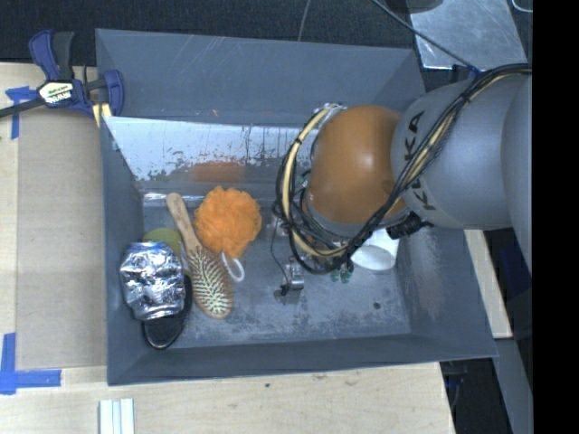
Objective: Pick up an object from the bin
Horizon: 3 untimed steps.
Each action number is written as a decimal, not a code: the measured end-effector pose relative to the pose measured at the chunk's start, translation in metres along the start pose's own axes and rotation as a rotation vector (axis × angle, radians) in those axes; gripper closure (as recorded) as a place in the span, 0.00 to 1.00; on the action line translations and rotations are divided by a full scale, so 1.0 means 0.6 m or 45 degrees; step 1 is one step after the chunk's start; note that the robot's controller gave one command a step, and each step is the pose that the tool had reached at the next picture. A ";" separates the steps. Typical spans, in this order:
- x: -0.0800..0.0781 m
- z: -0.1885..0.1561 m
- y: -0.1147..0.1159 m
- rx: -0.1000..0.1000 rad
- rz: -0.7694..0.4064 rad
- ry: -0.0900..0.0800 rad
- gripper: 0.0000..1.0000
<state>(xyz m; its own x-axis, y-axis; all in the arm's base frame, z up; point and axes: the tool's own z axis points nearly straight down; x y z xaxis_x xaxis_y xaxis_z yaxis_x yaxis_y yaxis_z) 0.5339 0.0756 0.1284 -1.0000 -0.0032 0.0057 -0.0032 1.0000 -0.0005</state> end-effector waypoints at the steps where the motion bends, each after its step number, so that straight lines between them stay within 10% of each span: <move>1: -0.119 0.100 0.090 -0.003 -0.105 -0.007 0.00; 2: -0.119 0.093 0.086 -0.001 -0.099 -0.010 1.00; 3: -0.133 -0.114 0.164 -0.006 -0.030 -0.027 1.00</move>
Offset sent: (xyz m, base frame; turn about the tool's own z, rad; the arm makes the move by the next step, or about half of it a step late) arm 0.0687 0.0523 -0.0584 -0.0800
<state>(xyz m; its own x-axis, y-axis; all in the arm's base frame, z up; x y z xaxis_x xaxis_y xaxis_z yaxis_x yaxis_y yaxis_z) 0.6140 0.1745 0.1965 -0.9995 -0.0265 -0.0156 -0.0265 0.9996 0.0043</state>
